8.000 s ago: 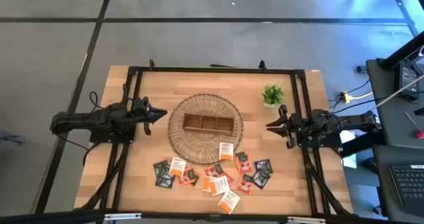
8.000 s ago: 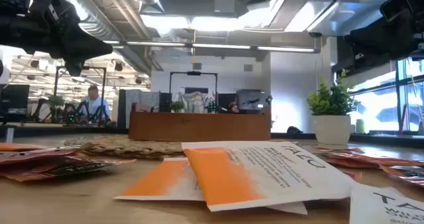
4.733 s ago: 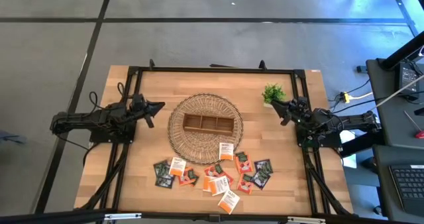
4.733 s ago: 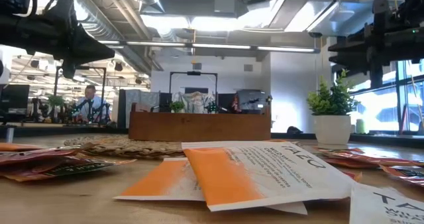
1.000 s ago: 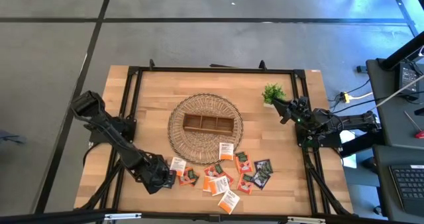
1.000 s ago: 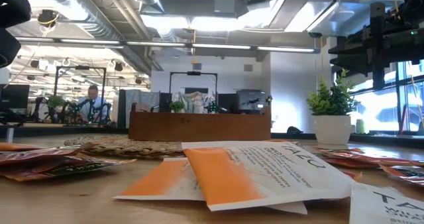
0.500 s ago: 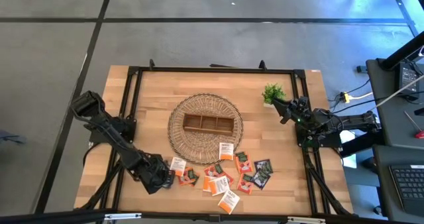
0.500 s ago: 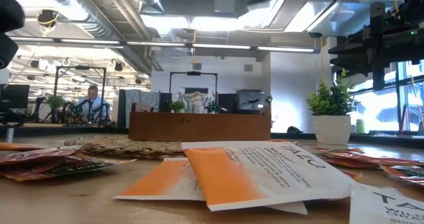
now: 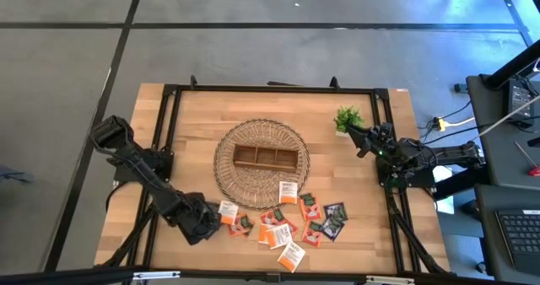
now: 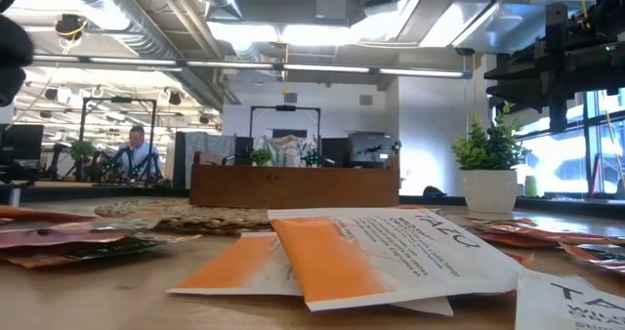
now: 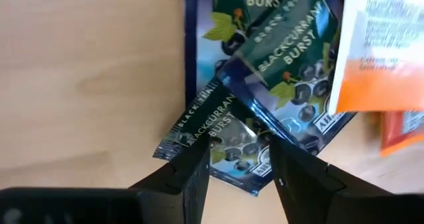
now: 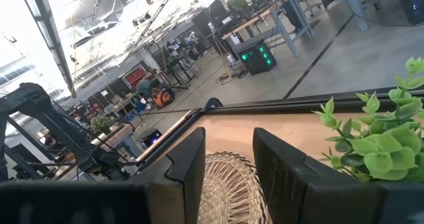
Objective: Pick & Place Tea
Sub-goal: Put the white tea bag into the left section of the wooden organizer
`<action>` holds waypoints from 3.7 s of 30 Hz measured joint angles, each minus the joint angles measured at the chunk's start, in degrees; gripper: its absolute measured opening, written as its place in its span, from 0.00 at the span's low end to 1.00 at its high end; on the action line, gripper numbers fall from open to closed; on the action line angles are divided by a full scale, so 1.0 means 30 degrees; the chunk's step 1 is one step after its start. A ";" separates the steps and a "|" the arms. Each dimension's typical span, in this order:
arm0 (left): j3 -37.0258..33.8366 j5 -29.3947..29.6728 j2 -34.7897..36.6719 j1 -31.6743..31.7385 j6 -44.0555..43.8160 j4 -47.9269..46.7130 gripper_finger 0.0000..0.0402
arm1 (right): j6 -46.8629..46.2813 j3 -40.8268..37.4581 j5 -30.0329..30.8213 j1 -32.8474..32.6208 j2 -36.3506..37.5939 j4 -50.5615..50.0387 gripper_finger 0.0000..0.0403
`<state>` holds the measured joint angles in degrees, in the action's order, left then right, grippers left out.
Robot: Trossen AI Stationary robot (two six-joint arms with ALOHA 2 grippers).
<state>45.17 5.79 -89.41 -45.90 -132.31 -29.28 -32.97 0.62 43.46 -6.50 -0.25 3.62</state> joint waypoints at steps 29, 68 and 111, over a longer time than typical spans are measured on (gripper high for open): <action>0.0000 0.2920 0.0015 0.1429 0.0183 0.0330 0.37 | -0.0433 0.0000 0.0015 0.0000 0.0000 0.0000 0.32; 0.0022 0.5077 -0.1355 0.2323 0.0510 0.1936 0.37 | 0.5588 0.4802 -0.8313 -0.0022 -0.5932 -0.1020 0.32; -0.0029 0.5829 -0.1406 0.2094 0.0357 0.2427 0.37 | 1.7966 2.6173 -0.9706 -0.5704 -4.1326 0.1042 0.32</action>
<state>45.08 23.28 -93.62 -39.62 -131.24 -22.00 20.93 79.14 14.35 -23.61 -124.23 6.74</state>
